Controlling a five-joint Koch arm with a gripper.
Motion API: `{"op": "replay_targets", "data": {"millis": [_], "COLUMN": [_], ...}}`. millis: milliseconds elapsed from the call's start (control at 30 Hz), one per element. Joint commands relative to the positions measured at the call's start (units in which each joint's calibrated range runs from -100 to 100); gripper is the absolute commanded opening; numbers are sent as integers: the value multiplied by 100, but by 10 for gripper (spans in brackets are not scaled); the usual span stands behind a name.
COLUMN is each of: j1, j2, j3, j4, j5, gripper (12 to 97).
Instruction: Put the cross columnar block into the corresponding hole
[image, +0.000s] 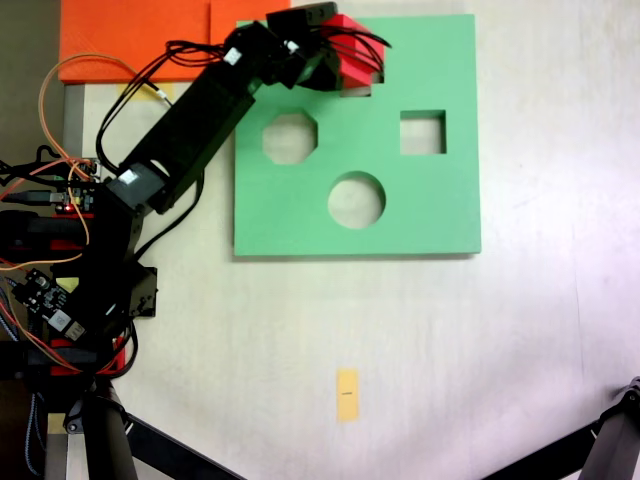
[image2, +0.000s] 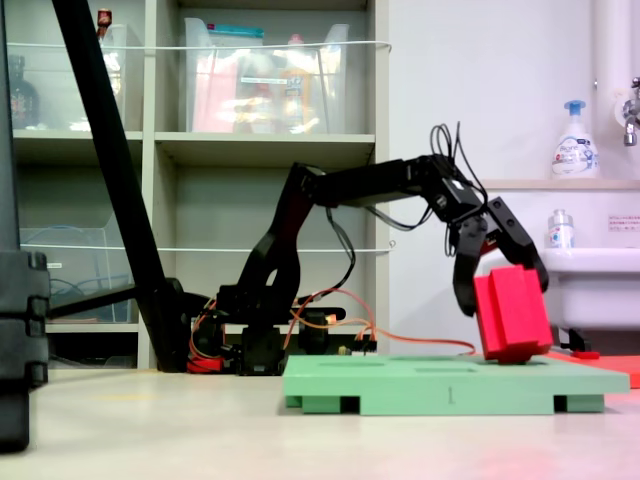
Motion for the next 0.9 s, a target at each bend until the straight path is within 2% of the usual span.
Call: {"op": "replay_targets", "data": {"millis": [0, 867], "j1": [39, 78], "j2": [36, -257], "j3": [575, 585], "j4": [114, -522], "j5": [39, 39], "gripper": [437, 436]}}
